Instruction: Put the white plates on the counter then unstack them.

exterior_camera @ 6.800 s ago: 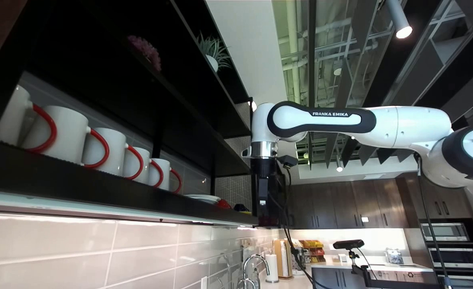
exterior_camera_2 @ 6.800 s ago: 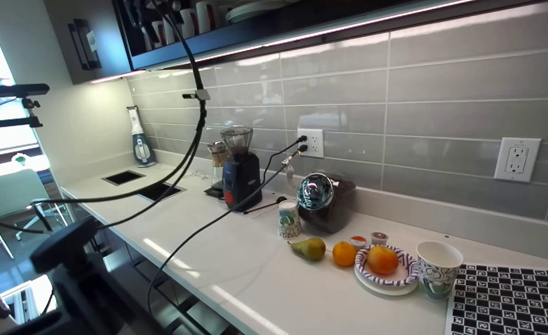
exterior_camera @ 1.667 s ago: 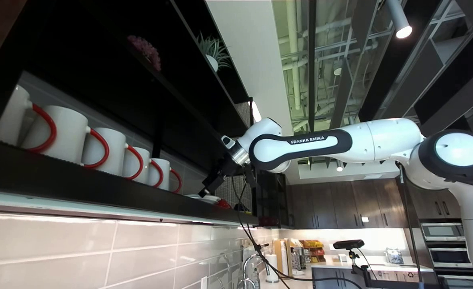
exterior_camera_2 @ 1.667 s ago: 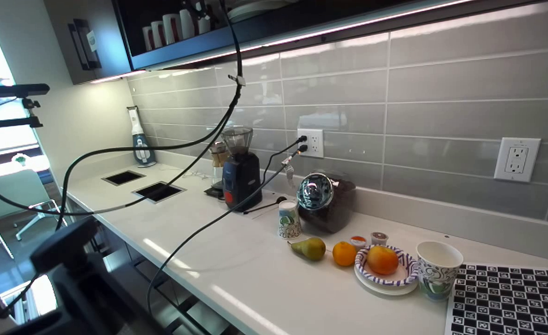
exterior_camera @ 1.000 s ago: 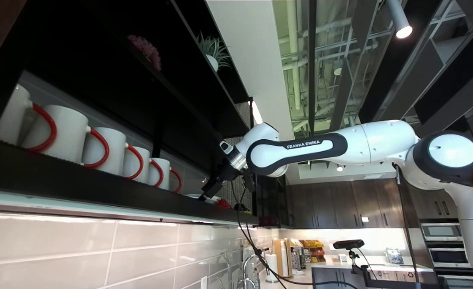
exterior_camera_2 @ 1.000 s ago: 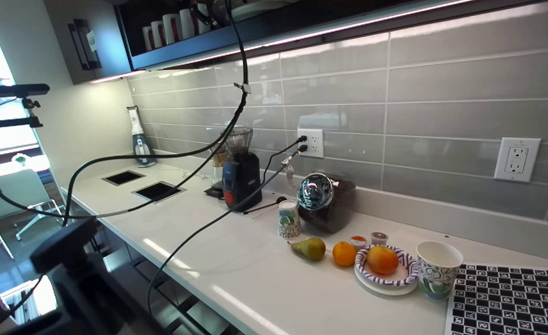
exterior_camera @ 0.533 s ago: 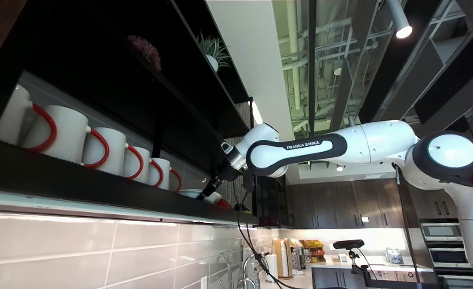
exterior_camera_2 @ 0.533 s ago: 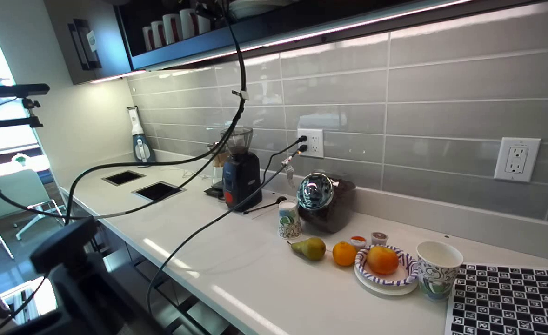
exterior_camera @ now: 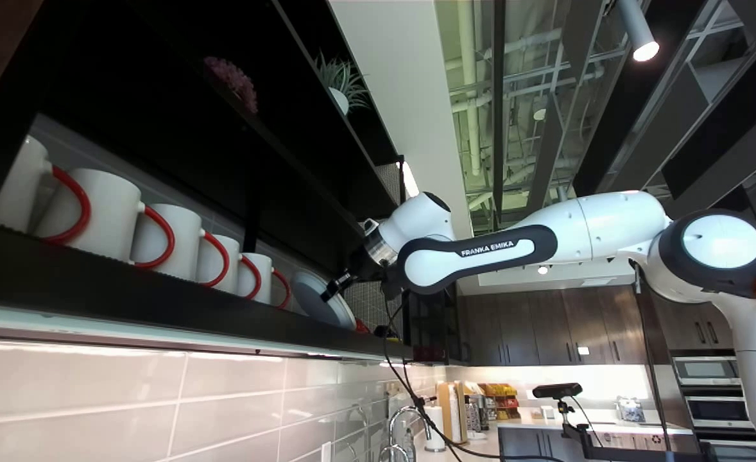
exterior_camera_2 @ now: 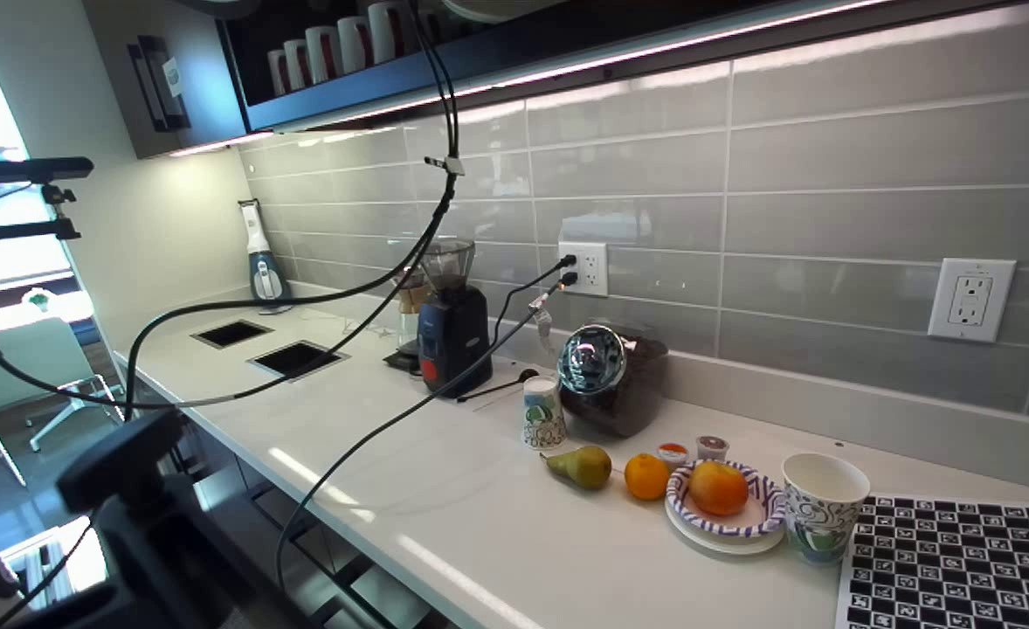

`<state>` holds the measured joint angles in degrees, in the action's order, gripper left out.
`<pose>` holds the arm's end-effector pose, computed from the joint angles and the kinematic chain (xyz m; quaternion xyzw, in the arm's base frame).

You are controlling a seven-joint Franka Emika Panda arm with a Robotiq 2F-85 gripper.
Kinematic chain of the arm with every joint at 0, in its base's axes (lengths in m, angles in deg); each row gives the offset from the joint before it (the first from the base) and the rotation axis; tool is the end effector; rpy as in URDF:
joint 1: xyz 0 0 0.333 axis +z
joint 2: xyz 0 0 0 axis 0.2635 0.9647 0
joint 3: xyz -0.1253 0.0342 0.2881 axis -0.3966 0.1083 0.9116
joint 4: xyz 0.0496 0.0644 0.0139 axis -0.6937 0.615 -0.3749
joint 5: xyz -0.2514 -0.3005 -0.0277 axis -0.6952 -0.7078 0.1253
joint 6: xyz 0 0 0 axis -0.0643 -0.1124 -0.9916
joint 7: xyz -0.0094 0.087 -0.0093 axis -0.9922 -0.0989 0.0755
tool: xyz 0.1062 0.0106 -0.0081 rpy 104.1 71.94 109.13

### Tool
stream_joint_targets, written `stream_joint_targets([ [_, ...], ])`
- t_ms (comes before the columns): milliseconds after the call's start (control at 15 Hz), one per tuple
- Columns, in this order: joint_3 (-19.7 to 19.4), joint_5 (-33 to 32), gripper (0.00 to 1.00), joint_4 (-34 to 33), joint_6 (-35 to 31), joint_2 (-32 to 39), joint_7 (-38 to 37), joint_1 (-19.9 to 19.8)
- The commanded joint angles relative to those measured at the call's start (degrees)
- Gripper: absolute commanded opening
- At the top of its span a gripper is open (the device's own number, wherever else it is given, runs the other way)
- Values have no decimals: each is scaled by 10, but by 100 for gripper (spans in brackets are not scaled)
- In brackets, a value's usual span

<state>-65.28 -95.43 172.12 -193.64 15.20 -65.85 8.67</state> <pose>0.5512 -0.0447 0.7576 0.8376 0.0797 0.4948 0.2175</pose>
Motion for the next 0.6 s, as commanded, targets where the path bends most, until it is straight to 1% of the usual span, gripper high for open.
stream_joint_targets([
  [0,56,-104,1,13,24,-33,-152,-78],
  [67,71,-134,1,18,34,-43,-193,-95],
  [133,82,-164,2,25,49,-53,-235,-101],
  [200,90,-198,1,36,73,-65,-278,-100],
  [267,98,-209,1,42,95,-72,-298,-102],
  [333,83,-221,1,44,125,-78,-314,-75],
  [533,85,-234,1,60,166,-95,-339,-53],
])
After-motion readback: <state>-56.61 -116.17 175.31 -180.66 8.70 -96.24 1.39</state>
